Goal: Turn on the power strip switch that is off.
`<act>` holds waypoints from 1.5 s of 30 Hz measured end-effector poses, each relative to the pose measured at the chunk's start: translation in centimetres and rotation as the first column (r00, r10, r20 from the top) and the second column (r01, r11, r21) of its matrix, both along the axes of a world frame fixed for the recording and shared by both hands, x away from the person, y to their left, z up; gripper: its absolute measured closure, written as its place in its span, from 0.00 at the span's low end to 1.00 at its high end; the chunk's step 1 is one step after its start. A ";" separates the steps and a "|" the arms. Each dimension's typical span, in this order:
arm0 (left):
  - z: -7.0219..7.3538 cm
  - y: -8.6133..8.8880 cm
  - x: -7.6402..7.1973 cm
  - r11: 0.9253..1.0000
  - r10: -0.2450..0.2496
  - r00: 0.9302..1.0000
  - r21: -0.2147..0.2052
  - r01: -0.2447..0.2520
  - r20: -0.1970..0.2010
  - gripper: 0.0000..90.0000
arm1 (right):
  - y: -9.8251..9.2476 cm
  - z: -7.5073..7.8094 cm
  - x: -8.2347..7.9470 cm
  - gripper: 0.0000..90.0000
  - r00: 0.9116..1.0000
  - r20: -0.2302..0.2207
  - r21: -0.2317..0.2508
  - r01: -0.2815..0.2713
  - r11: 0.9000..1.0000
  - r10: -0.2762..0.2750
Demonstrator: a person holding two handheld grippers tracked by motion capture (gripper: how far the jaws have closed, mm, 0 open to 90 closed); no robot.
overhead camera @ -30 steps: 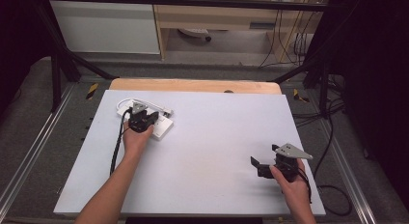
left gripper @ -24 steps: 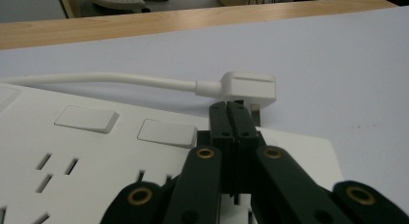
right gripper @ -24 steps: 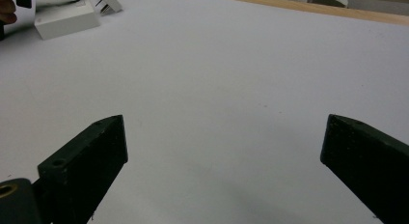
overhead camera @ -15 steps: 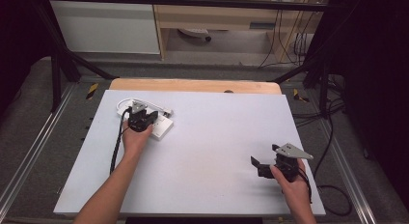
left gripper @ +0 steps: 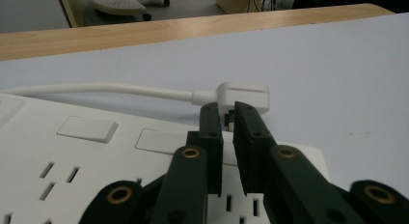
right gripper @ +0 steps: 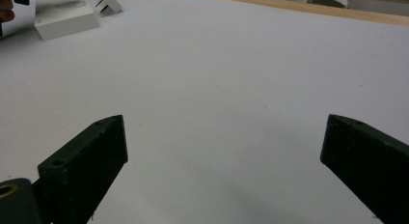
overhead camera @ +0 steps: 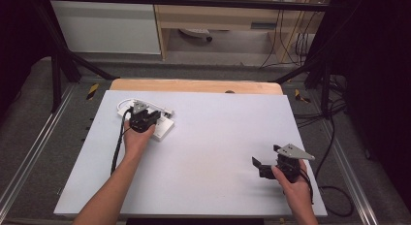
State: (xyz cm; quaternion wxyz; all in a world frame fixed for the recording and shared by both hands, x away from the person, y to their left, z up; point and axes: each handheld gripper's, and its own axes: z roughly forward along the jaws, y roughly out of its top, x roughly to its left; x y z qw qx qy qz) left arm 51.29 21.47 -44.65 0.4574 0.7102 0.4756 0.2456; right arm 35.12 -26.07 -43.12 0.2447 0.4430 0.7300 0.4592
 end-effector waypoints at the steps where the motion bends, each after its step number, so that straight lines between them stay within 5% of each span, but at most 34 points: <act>1: 0.0 0.0 0.0 1.000 0.003 1.000 -0.002 -0.003 0.002 0.89 | 0.0 0.0 0.0 0.03 1.000 0.000 0.000 0.000 1.000 0.000; 19: 1.2 -0.4 -0.5 0.999 -0.013 1.000 -0.030 0.013 0.019 0.56 | 0.0 0.0 0.1 0.03 1.000 0.000 0.000 -0.001 1.000 0.001; 39: 2.9 -0.6 -1.7 0.997 -0.047 0.999 -0.059 0.046 -0.021 0.13 | 0.0 0.0 0.0 0.03 1.000 -0.003 -0.003 -0.003 1.000 0.003; 45: 4.0 -0.6 -2.8 0.997 -0.053 0.998 -0.062 0.051 -0.030 0.11 | 0.1 0.0 0.1 0.03 1.000 -0.003 -0.002 -0.002 1.000 0.002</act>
